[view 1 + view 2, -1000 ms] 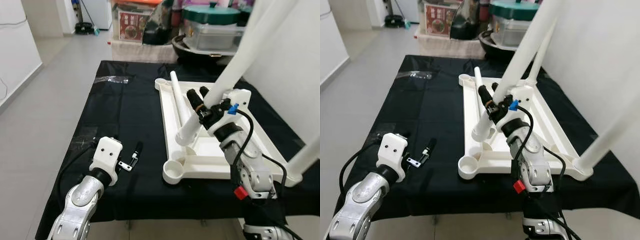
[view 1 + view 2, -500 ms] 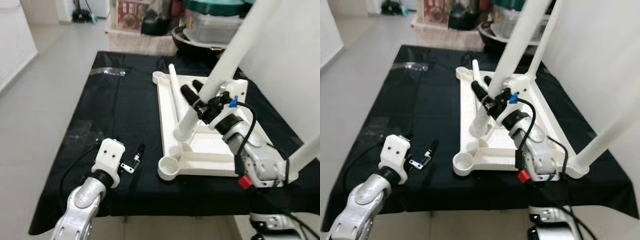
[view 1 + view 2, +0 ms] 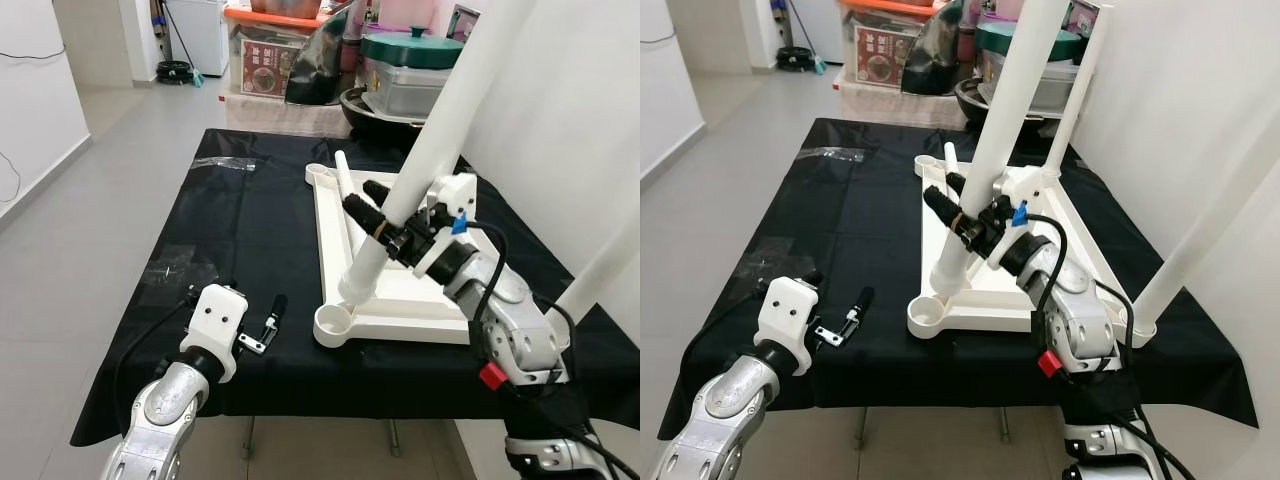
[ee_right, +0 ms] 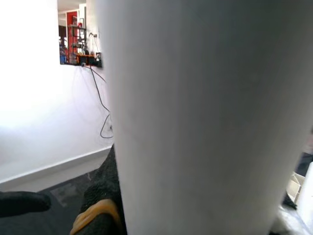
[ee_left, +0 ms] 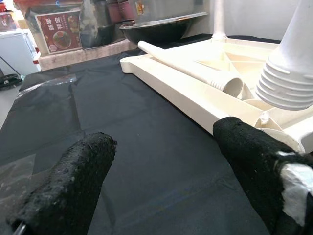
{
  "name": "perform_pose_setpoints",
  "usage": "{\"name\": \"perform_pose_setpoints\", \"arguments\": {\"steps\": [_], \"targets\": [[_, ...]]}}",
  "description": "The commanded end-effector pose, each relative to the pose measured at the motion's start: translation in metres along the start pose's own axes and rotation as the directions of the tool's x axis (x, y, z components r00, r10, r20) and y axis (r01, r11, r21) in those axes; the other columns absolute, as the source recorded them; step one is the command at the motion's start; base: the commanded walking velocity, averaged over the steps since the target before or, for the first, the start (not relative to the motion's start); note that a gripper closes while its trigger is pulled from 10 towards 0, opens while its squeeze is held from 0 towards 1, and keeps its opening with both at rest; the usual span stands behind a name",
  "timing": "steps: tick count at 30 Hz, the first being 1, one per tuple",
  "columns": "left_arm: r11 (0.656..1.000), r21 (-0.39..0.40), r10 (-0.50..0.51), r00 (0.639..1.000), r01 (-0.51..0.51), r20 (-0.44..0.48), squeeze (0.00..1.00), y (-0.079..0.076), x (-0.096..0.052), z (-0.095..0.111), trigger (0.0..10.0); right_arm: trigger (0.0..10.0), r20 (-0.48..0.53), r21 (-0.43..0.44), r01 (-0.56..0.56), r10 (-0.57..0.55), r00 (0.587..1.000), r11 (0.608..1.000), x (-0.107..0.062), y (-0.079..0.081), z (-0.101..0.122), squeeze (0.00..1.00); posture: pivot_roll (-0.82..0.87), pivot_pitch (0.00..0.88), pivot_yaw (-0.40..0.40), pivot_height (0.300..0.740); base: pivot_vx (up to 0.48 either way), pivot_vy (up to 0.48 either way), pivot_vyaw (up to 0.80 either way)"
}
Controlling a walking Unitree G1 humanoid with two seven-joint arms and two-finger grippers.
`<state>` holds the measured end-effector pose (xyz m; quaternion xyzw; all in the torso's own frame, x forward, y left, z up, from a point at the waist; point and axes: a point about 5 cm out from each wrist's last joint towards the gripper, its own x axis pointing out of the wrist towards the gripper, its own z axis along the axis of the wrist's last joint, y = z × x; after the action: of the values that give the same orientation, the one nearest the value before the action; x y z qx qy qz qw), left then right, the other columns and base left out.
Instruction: Building children table
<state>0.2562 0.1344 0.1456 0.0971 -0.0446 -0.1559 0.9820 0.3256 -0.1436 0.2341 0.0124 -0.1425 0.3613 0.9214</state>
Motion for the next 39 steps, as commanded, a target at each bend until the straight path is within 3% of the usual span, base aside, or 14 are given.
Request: {"name": "perform_pose_setpoints", "arguments": {"steps": [1, 13, 26, 39], "targets": [[1.0, -0.013, -0.005, 1.0, 0.005, 0.016, 0.0, -0.001, 0.001, 0.003, 10.0, 0.0, 0.01, 0.01, -0.004, 0.004, 1.0, 1.0, 0.0, 0.002, 0.002, 0.0, 0.07, 0.0, -0.107, 0.74, 0.255, 0.0, 0.0], [1.0, -0.016, -0.013, 1.0, 0.014, 0.026, 0.0, -0.001, 0.004, 0.004, 10.0, 0.0, 0.033, 0.073, 0.021, -0.023, 0.999, 0.997, -0.001, 0.017, -0.008, 0.0, 0.07, 0.0, -0.098, 0.74, 0.285, 0.0, 0.0], [1.0, -0.017, -0.018, 0.999, 0.019, 0.032, 0.0, -0.002, 0.004, 0.005, 10.0, 0.0, 0.046, 0.074, 0.034, -0.038, 0.998, 0.997, 0.0, 0.017, -0.007, 0.0, 0.07, 0.0, -0.098, 0.74, 0.281, 0.0, 0.0], [1.0, -0.015, -0.023, 1.0, 0.023, 0.017, 0.0, -0.004, 0.004, 0.002, 10.0, 0.0, 0.047, 0.061, 0.041, -0.044, 0.998, 0.997, -0.003, 0.015, -0.004, 0.0, 0.07, 0.0, -0.094, 0.74, 0.0, 0.0, 0.0]]}}
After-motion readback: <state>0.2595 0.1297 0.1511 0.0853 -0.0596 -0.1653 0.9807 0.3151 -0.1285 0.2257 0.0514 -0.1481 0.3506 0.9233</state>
